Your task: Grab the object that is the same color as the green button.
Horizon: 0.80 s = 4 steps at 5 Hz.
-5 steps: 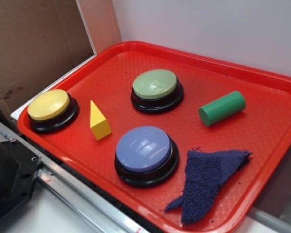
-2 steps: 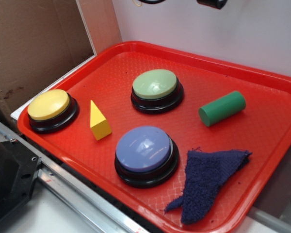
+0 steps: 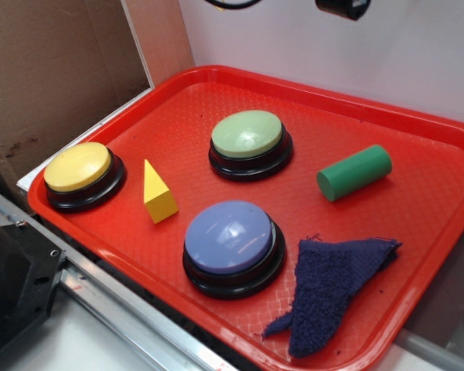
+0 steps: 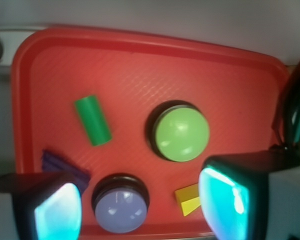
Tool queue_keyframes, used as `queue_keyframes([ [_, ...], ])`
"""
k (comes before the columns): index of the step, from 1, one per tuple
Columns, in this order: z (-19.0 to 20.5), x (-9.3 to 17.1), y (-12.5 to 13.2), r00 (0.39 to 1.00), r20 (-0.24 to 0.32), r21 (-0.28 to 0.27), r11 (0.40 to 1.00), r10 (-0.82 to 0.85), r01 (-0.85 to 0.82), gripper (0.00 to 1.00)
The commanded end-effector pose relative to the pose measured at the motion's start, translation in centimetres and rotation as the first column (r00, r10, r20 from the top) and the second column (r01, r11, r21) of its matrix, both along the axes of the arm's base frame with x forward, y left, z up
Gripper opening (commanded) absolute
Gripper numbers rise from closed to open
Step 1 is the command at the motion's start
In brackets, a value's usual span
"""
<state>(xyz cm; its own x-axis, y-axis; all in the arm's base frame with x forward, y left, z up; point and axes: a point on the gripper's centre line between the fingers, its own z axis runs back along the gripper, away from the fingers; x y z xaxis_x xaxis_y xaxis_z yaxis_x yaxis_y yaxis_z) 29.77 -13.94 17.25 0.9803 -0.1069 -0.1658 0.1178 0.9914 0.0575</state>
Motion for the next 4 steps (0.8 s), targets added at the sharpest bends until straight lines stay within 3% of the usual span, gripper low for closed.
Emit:
queue_keyframes([
  [1, 1.6, 0.0, -0.1, 0.998, 0.058, -0.027, 1.0, -0.004, 0.006, 1.0],
  [2, -3.4, 0.3, 1.3, 0.979, 0.022, -0.102, 0.973, -0.204, 0.205, 1.0],
  [3, -6.7, 0.3, -1.0, 0.959, 0.016, -0.117, 0.952, -0.283, 0.283, 1.0],
  [4, -9.2, 0.5, -2.5, 0.938, -0.052, -0.117, 0.935, -0.342, 0.335, 1.0],
])
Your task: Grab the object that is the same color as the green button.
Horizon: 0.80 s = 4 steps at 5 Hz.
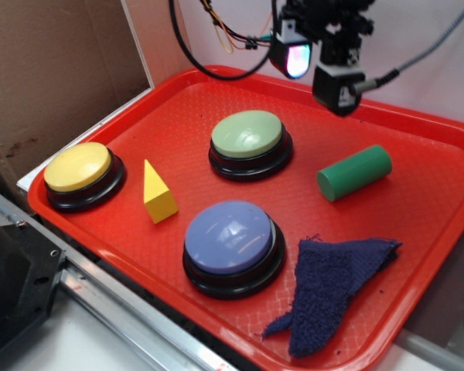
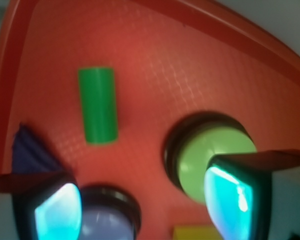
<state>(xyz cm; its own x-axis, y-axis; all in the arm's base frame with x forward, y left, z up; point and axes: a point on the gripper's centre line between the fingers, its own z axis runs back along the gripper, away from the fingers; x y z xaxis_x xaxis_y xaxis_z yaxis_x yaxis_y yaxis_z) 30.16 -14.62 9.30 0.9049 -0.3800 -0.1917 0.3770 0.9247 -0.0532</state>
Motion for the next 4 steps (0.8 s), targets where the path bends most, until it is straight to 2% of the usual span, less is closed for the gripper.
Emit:
queue_keyframes([
  [1, -2.7, 0.9, -3.0, 0.992, -0.051, -0.015, 0.994, -0.113, 0.113, 1.0],
  [2, -4.1, 1.0, -3.0, 0.987, -0.106, 0.007, 0.992, -0.121, 0.123, 1.0],
  [3, -5.1, 0.9, -1.7, 0.984, -0.16, 0.078, 0.992, -0.085, 0.098, 1.0],
  [4, -5.9, 0.7, -0.6, 0.978, -0.206, 0.11, 0.992, -0.041, 0.065, 0.93],
])
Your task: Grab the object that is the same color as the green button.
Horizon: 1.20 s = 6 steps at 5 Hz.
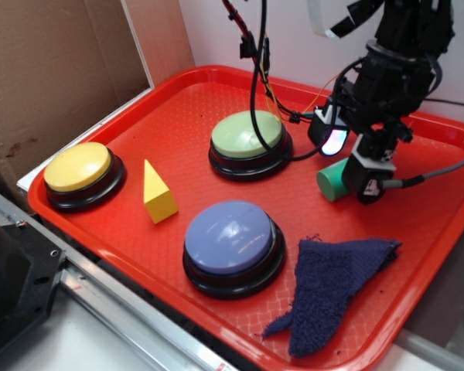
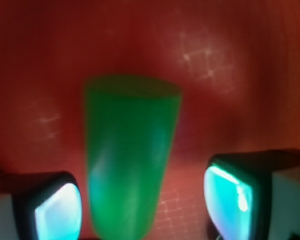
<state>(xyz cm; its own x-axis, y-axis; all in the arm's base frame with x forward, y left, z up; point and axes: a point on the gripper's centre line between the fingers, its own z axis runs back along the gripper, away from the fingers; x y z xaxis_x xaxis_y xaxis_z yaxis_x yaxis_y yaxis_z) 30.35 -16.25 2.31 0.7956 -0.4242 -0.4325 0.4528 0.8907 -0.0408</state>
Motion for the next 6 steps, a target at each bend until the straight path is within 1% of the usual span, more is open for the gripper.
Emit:
queue_keyframes([
  [1, 1.0, 0.3, 1.1, 0.999, 0.024, 0.017, 0.999, 0.033, -0.034, 0.0],
  [2, 1.9, 0.4, 0.8, 0.998, 0.042, 0.027, 0.999, 0.038, -0.039, 0.0],
  [3, 6.4, 0.9, 0.8, 0.987, 0.103, -0.003, 0.992, 0.122, -0.122, 0.0],
  [4, 11.4, 1.0, 0.8, 0.92, 0.152, -0.004, 0.931, 0.36, -0.364, 0.0],
  [5, 16.5, 0.2, 0.4, 0.877, 0.224, -0.091, 0.905, 0.424, -0.415, 0.0],
  [6, 21.4, -1.0, 0.3, 0.883, 0.262, -0.095, 0.921, 0.39, -0.379, 0.0],
])
